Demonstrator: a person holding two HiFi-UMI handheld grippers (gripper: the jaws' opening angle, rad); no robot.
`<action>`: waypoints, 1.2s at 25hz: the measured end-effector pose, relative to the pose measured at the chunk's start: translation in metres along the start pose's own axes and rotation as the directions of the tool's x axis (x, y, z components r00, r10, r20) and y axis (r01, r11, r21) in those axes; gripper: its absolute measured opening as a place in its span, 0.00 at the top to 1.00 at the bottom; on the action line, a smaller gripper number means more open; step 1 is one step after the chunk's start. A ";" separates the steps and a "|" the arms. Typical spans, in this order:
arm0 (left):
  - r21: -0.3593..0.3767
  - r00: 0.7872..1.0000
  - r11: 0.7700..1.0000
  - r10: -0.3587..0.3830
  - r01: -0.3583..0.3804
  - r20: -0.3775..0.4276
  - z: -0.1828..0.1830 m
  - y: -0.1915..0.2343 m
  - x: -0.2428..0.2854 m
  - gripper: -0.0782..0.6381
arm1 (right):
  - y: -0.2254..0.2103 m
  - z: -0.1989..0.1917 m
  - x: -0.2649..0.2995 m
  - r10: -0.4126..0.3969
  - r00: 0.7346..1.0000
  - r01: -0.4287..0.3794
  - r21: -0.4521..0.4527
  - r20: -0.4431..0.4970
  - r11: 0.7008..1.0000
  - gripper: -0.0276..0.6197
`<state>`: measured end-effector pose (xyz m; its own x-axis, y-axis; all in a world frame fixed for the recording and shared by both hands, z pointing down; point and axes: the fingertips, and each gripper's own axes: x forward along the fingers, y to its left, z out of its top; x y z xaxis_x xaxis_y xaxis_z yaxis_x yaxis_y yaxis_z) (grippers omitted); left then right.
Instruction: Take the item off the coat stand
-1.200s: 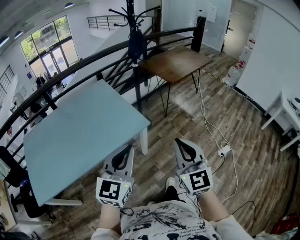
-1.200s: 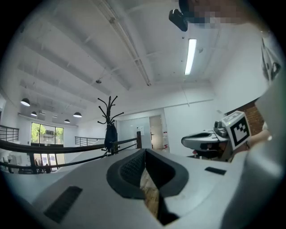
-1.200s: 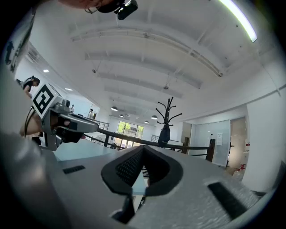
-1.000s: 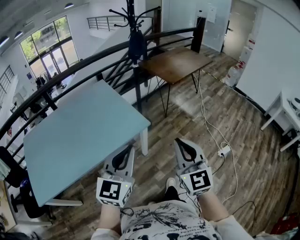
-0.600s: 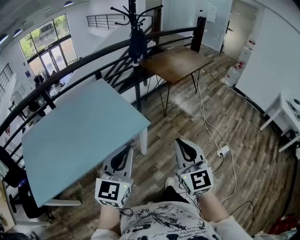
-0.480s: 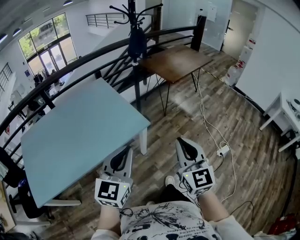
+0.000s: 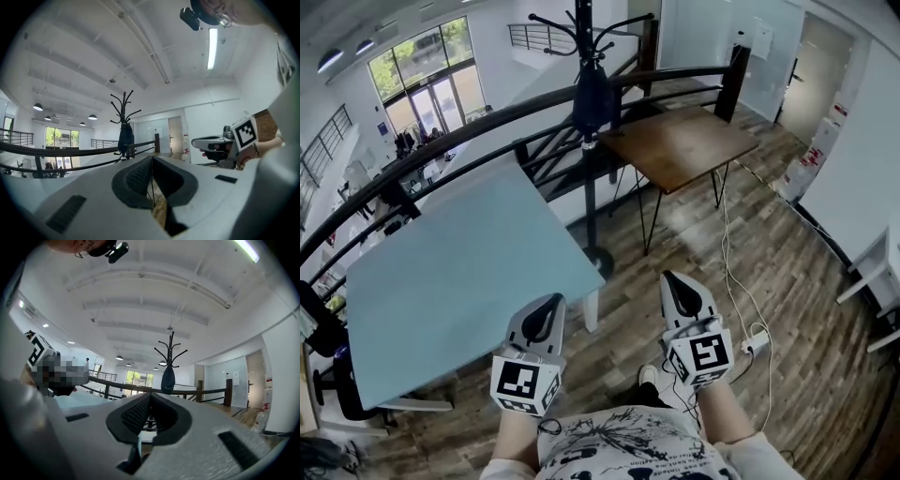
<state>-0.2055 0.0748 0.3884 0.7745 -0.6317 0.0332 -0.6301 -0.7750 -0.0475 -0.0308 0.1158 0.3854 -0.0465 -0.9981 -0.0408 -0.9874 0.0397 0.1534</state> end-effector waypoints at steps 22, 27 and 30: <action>-0.029 0.982 0.982 0.187 -0.188 -0.020 0.014 0.037 0.319 0.88 | -0.219 -0.042 0.253 0.243 0.970 -0.243 -0.021 0.000 0.970 0.97; -0.030 0.980 0.980 0.197 -0.196 0.017 0.019 0.092 0.358 0.88 | -0.213 -0.031 0.323 0.269 0.963 -0.268 -0.047 0.014 0.962 0.97; -0.033 0.977 0.977 0.211 -0.210 0.018 0.028 0.121 0.371 0.88 | -0.210 -0.024 0.357 0.272 0.962 -0.271 -0.054 0.016 0.961 0.97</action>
<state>0.0067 -0.2530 0.3672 0.6252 -0.7804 0.0048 -0.7802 -0.6252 -0.0203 0.1640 -0.2505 0.3621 -0.3155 -0.9488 -0.0134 -0.9282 0.3057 0.2120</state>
